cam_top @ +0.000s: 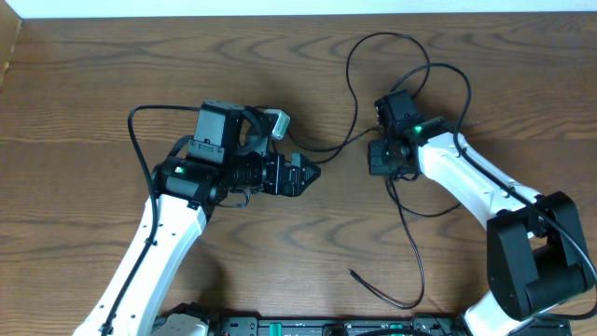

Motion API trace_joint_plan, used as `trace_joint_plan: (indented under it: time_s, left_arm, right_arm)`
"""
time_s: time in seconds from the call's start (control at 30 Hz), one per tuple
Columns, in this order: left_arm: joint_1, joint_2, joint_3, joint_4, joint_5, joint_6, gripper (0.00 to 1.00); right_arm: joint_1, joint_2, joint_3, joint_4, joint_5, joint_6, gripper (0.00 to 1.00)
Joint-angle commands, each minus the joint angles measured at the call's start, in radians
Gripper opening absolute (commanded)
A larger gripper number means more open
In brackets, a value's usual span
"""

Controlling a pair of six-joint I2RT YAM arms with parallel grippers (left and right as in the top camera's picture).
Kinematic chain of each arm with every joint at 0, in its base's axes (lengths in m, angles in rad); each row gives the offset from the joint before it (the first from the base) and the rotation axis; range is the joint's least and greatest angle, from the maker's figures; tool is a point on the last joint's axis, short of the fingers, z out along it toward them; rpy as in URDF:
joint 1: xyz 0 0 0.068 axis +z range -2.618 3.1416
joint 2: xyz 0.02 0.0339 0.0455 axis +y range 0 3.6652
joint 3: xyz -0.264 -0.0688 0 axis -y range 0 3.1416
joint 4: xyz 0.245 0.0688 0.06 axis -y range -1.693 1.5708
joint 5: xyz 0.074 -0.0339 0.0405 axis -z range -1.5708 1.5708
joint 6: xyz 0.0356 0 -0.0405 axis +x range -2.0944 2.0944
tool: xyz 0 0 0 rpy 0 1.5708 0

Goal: Untangle cables

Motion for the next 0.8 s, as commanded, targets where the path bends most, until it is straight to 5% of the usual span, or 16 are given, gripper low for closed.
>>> trace_joint_plan:
  time_s: [0.0,0.17,0.4,0.77]
  left_arm:
    - [-0.001,0.002,-0.001,-0.011,-0.013,0.025,0.96]
    - [-0.001,0.002,-0.001,-0.019,-0.013,0.025,0.96]
    - [-0.001,0.002,-0.001,-0.035,-0.013,0.025,0.96]
    - [-0.001,0.002,-0.001,-0.035,-0.058,0.051,0.96]
  right_arm:
    - [0.005,-0.003,-0.006,0.035,-0.103,0.012,0.01]
    - [0.003,-0.018,0.016,0.145,-0.288,-0.041,0.01]
    - [-0.013,-0.139,0.176,0.121,-0.290,-0.131,0.01]
    - [-0.101,-0.328,0.584,-0.193,-0.079,-0.261,0.01]
